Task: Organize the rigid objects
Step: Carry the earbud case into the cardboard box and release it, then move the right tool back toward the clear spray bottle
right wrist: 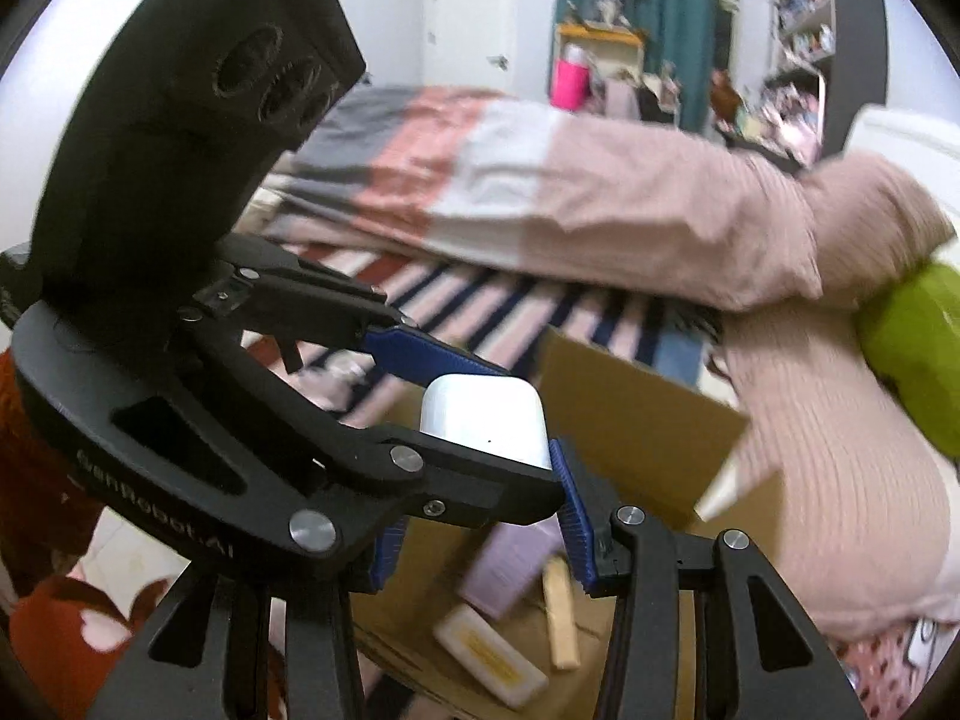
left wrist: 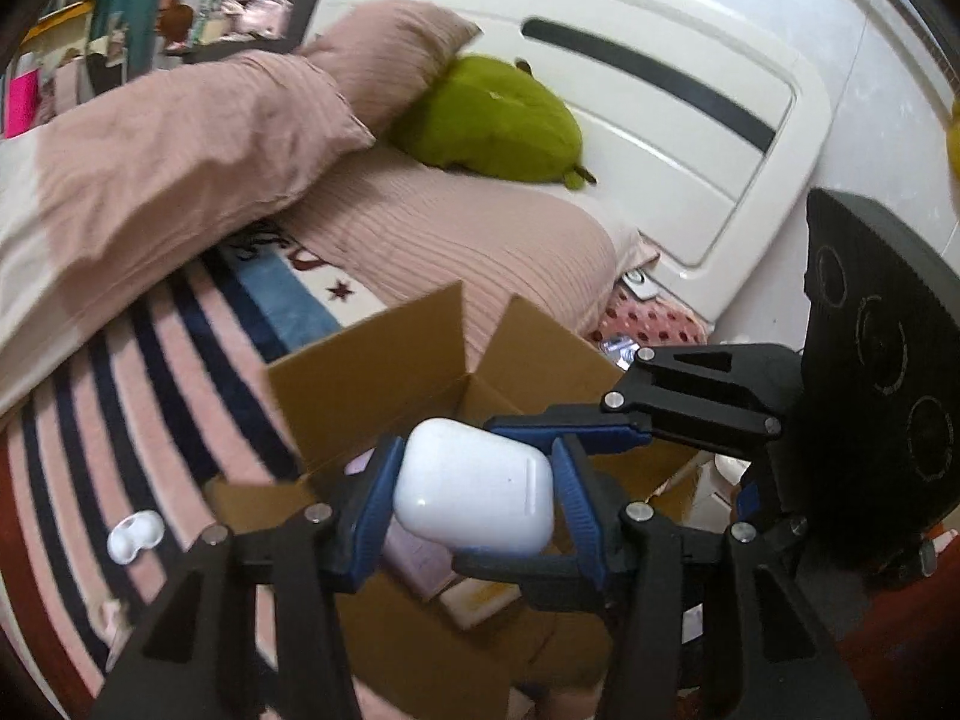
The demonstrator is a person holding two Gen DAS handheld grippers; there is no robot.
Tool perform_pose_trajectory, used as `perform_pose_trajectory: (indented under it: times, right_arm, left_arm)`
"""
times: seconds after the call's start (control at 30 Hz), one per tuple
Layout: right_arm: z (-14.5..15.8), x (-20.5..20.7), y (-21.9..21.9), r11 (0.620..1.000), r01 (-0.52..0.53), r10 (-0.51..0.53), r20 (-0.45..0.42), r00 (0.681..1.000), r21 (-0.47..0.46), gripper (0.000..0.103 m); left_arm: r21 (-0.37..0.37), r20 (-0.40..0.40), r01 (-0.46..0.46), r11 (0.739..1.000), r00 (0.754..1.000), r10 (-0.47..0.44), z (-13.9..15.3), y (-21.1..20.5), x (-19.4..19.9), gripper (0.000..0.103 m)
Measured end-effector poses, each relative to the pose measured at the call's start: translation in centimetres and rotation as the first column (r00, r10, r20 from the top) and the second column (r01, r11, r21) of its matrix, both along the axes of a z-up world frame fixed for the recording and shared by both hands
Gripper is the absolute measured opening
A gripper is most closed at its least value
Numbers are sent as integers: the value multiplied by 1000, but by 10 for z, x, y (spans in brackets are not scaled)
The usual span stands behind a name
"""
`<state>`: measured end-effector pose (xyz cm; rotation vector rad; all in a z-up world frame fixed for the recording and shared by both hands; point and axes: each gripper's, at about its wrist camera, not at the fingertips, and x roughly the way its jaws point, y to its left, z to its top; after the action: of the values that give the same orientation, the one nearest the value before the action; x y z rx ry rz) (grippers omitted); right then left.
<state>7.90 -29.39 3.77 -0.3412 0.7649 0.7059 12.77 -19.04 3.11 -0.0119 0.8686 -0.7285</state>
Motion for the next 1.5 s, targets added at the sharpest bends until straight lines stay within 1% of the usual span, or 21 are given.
perform_pose_trajectory:
  times: [0.13,0.23,0.33,0.37,0.43,0.5,0.57,0.6,0.63,0.73,0.8,0.83,0.9,0.97,1.07,1.13,1.23,1.3,1.33,1.4,1.5]
  right_arm:
    - [-14,13,-18,998,41,-44,-67,997,-52,39]
    - [-22,17,-23,996,53,-59,-87,994,-71,39]
    - [-25,18,-22,994,59,-67,-93,993,-93,39]
    - [-26,18,-20,993,59,-69,-95,993,-103,40]
    - [-27,18,-16,992,56,-68,-98,993,-117,40]
    - [-26,18,-12,990,58,-70,-94,993,-130,43]
    - [-21,17,-9,990,60,-72,-90,993,-125,48]
    - [-18,16,-7,992,54,-64,-87,994,-115,48]
    - [-15,14,-4,993,46,-55,-84,995,-106,48]
    - [-2,3,16,998,-1,-3,-69,998,-60,48]
    - [5,-6,36,999,-47,45,-59,997,-27,48]
    - [7,-11,46,997,-72,71,-56,996,-14,48]
    - [10,-21,74,991,-136,137,-56,989,12,48]
    - [7,-32,102,981,-191,193,-65,979,24,50]
    - [-8,-41,144,967,-251,253,-97,963,32,59]
    - [-25,-43,168,961,-276,277,-132,952,27,59]
    - [-56,-42,198,957,-288,286,-193,939,16,62]
    - [-77,-36,211,960,-281,274,-205,940,-5,67]
    - [-94,-28,218,966,-257,246,-202,948,-28,67]
    - [-112,-16,222,976,-214,201,-188,961,-48,67]
    - [-138,2,231,977,-214,207,-203,957,-16,67]
  left_arm:
    - [43,-31,23,999,999,-22,-12,-26,15,42]
    - [70,-44,30,997,999,-27,-18,-34,19,42]
    - [76,-45,26,997,999,-22,-20,-34,20,44]
    - [72,-44,23,997,999,-20,-19,-32,19,46]
    - [65,-29,3,998,1000,-1,-15,-25,17,62]
    - [66,-2,-20,998,1000,20,-9,-16,13,71]
    - [59,29,-49,997,998,48,1,0,6,72]
    - [54,40,-66,996,997,64,5,9,2,75]
    - [52,55,-94,994,994,91,10,22,-2,80]
    - [63,95,-175,982,981,169,21,56,-16,81]
    - [68,115,-239,969,966,230,26,84,-27,81]
    - [74,126,-282,957,954,272,27,103,-33,81]
    - [85,137,-339,937,935,326,26,129,-44,81]
    - [93,145,-400,912,911,385,21,159,-58,82]
    - [92,134,-470,878,879,457,6,203,-76,82]
    - [87,124,-510,856,858,499,-8,230,-88,82]
    - [75,99,-549,832,835,541,-34,261,-100,82]
    - [66,81,-564,823,825,559,-49,276,-104,82]
    - [58,69,-571,819,821,567,-60,284,-107,82]
    - [46,46,-583,811,813,581,-76,296,-110,82]
    - [44,18,-593,804,805,592,-100,310,-113,82]
